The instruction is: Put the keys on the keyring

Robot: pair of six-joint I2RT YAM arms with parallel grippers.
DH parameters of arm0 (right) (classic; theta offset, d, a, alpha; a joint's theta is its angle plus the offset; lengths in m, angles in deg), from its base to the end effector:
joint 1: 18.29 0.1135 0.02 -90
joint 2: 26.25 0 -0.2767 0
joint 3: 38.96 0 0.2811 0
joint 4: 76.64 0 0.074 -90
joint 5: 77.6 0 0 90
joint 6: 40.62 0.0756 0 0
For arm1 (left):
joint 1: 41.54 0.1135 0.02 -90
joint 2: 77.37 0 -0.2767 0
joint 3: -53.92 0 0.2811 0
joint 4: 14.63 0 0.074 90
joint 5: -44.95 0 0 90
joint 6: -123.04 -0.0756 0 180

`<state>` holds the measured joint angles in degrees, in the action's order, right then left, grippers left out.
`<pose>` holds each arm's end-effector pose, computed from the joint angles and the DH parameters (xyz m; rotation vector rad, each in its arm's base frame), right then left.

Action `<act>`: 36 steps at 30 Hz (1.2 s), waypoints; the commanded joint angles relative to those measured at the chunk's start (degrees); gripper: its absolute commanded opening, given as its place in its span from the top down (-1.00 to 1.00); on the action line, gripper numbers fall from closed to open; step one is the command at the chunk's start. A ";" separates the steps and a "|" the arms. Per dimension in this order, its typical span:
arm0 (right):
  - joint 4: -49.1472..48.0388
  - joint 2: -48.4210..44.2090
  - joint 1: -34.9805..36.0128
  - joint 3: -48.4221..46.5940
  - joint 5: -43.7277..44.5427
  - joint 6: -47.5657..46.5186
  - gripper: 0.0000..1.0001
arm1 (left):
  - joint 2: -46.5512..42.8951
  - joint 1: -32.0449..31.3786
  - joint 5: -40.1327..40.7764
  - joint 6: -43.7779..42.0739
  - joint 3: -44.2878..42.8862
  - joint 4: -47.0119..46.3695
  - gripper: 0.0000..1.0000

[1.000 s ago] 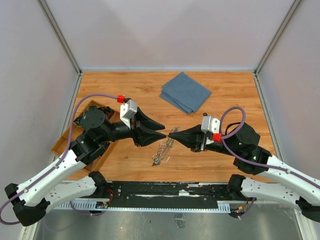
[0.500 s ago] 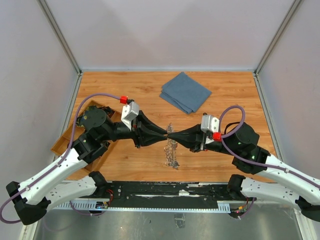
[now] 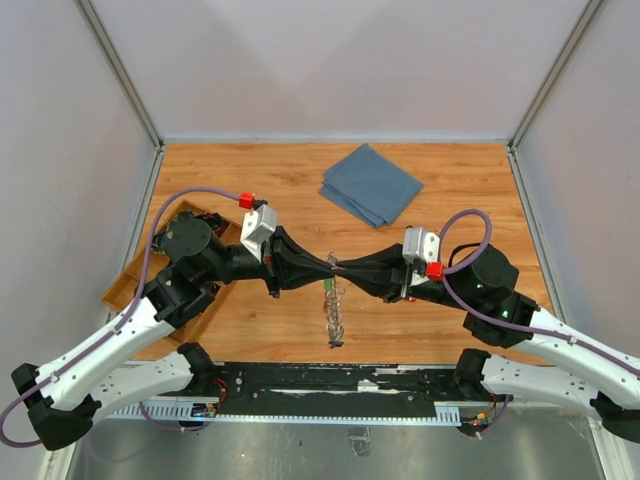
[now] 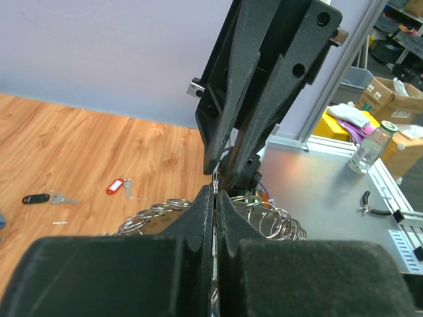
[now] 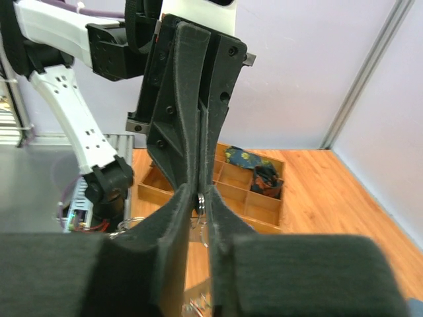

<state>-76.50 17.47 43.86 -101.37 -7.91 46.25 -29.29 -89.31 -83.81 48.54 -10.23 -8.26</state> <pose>0.0813 0.2100 0.4409 -0.9801 0.9261 1.1001 0.1238 -0.2068 0.4196 0.9973 1.2417 -1.3542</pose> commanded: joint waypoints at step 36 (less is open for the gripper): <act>-10.77 0.39 0.08 -2.76 -9.51 7.43 0.50 | -7.00 -0.47 -2.54 7.63 3.23 -17.51 0.99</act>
<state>-82.99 18.06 43.86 -102.24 -16.37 52.43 -35.91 -89.35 -85.87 56.06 -6.47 -21.99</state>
